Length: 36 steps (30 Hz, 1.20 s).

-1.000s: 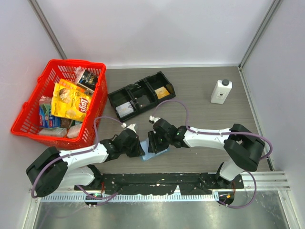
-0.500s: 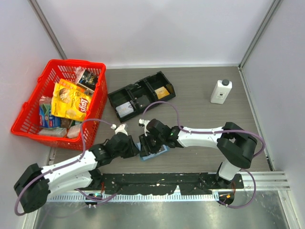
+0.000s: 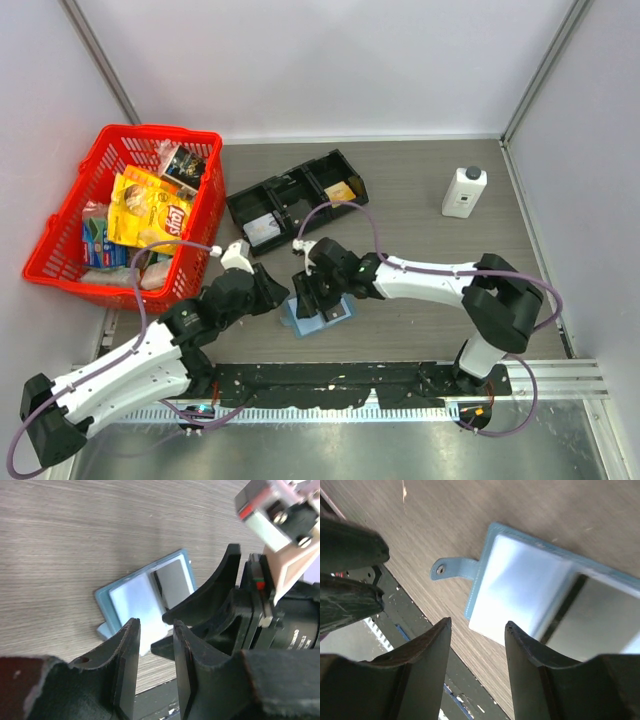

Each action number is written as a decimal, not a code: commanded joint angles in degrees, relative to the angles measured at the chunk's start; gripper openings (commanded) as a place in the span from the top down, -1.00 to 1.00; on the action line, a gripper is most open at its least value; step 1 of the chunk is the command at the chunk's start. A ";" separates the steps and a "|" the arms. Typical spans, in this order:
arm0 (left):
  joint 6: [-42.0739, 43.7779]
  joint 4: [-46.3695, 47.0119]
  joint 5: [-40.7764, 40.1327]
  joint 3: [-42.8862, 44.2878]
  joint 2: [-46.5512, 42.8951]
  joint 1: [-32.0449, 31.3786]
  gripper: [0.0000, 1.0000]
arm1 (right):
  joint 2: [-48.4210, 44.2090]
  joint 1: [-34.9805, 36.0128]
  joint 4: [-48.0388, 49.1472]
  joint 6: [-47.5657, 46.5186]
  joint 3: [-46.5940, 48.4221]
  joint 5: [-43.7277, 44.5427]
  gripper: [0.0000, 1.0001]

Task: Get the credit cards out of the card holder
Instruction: Remove the credit card from the card holder.

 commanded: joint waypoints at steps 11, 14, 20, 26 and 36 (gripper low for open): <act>-3.53 22.28 10.92 3.28 21.45 0.28 0.28 | -9.53 -14.82 3.03 -0.75 -9.64 -1.80 0.27; -5.81 28.26 11.36 1.17 25.32 0.45 0.26 | -8.56 -15.26 4.71 -0.39 -11.22 -2.33 0.35; -9.59 34.86 11.45 -1.73 29.81 0.54 0.24 | -6.89 -16.22 8.05 -0.48 -13.24 -3.39 0.47; -12.49 38.73 11.80 -3.66 33.24 0.54 0.25 | -5.66 -16.66 9.63 -0.83 -14.65 -4.44 0.53; -16.27 44.53 12.68 -6.48 38.16 0.54 0.25 | -6.01 -16.67 11.56 0.48 -18.34 -5.59 0.54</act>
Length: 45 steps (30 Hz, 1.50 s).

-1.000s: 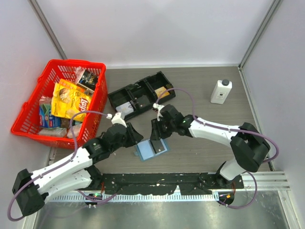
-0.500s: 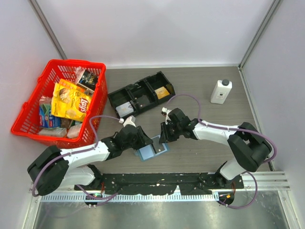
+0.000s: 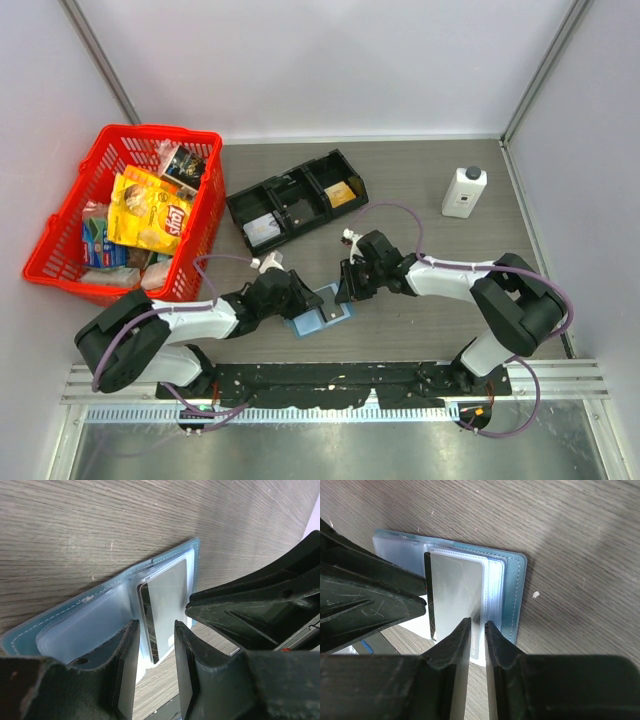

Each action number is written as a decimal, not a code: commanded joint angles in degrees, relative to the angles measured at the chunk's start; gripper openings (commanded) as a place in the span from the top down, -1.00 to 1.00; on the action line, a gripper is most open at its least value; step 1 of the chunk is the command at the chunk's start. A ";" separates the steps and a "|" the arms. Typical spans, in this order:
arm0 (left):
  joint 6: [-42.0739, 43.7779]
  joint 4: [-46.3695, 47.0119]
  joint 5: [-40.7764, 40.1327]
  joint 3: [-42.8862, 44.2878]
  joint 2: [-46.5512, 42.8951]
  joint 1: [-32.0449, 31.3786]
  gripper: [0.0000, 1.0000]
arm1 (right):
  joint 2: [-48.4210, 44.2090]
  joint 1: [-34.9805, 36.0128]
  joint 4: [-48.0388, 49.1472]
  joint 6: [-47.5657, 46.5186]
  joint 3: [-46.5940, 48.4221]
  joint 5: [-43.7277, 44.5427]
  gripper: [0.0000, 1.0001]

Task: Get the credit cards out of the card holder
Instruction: Remove the credit card from the card holder.

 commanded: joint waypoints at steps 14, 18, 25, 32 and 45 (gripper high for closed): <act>-6.26 16.69 1.40 -4.93 2.72 0.26 0.32 | -1.38 0.05 2.46 2.02 -3.69 -1.15 0.54; -6.09 18.29 2.28 -4.14 1.49 0.26 0.42 | -2.52 -0.03 2.46 2.29 -3.77 -1.94 0.54; -5.21 18.55 2.46 -2.91 -0.09 0.17 0.64 | -3.67 0.05 5.27 3.87 -3.25 -4.14 0.54; -5.04 16.01 2.46 -3.78 -2.20 0.17 0.77 | -3.23 0.05 4.92 4.22 -3.24 -2.48 0.54; -5.04 8.37 0.35 -6.95 -7.47 0.26 1.00 | 0.11 -0.03 4.30 3.78 -4.83 -0.01 0.55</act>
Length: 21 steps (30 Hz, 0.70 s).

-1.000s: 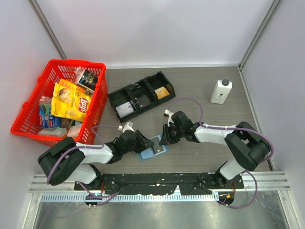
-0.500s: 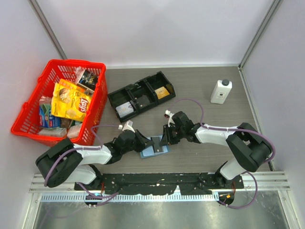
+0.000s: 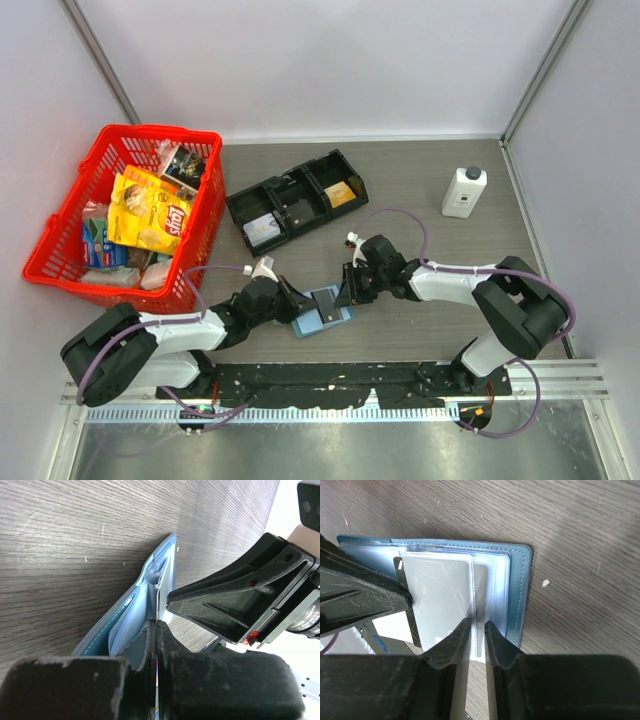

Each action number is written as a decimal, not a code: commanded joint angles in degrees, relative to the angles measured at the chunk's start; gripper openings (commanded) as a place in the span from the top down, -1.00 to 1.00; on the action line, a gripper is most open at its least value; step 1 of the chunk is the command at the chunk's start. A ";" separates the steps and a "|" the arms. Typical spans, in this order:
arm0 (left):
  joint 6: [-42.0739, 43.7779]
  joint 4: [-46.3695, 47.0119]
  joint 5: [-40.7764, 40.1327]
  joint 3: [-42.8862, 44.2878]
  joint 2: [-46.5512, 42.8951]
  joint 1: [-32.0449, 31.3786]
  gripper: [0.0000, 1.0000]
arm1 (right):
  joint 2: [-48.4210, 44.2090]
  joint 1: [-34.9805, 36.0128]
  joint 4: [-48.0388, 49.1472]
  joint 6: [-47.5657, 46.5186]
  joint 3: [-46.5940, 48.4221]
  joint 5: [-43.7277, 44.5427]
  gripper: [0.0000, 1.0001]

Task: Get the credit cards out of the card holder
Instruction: Remove the credit card from the card holder.

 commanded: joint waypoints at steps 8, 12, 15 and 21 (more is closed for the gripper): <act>1.46 -11.84 -1.05 -0.39 -6.99 1.29 1.00 | 0.39 0.34 -1.36 -0.26 -0.08 3.03 0.55; 1.98 -12.91 -0.97 -1.71 -8.49 1.82 1.00 | -1.01 0.34 -1.36 -0.18 0.36 2.33 0.54; 2.78 -13.17 -0.17 -1.54 -8.05 1.82 1.00 | -2.59 0.34 -1.36 0.17 1.06 1.54 0.55; 3.74 -11.85 0.53 -1.81 -7.26 1.82 1.00 | -5.23 0.34 0.74 0.79 2.47 -1.00 0.55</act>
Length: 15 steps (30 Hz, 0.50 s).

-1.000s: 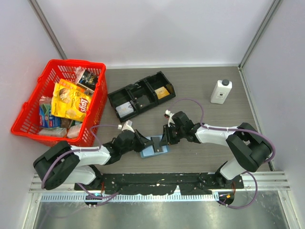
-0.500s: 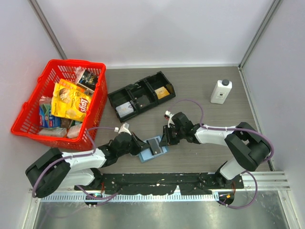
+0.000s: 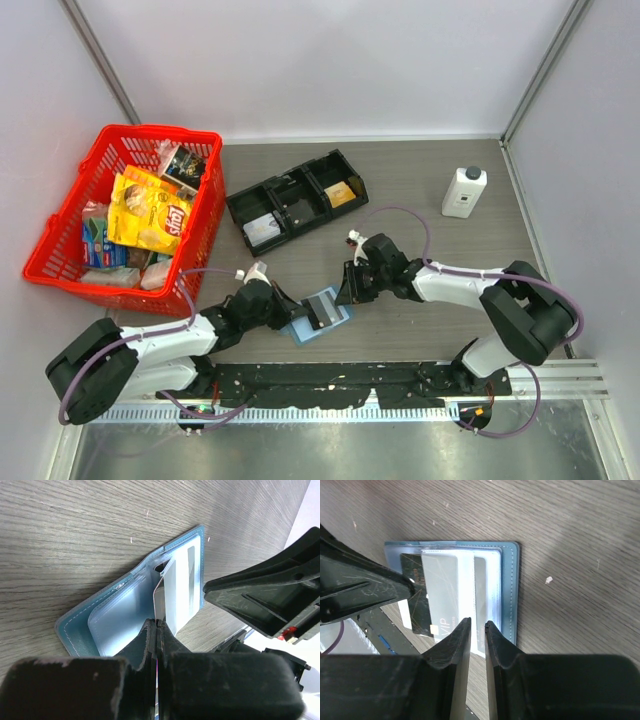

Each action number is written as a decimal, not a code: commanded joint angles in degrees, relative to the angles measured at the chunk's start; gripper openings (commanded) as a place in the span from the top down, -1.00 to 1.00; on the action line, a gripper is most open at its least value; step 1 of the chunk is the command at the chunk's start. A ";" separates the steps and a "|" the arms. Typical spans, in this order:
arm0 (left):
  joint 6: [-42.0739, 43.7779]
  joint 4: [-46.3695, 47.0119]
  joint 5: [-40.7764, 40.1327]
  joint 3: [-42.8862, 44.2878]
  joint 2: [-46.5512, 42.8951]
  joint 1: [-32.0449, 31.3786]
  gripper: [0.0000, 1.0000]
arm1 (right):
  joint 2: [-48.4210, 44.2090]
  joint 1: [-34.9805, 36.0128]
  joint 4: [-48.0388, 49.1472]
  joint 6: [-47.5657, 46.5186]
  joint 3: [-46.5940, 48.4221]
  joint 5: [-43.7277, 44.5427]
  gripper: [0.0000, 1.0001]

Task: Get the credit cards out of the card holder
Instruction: Remove the credit card from the card holder.

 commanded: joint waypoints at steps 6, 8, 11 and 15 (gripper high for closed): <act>2.63 1.53 0.93 -0.32 1.99 0.37 1.00 | -1.72 1.26 9.19 2.09 3.13 -7.52 0.55; 2.63 2.06 0.93 -0.32 2.34 0.29 1.00 | 0.12 1.53 11.12 2.97 3.22 -8.67 0.55; 2.63 2.24 0.93 -0.14 2.52 0.37 1.00 | 2.77 1.79 14.82 4.37 2.08 -9.11 0.55; 2.46 2.32 1.01 0.12 2.43 0.37 0.99 | 5.41 1.79 16.92 5.16 0.06 -9.81 0.55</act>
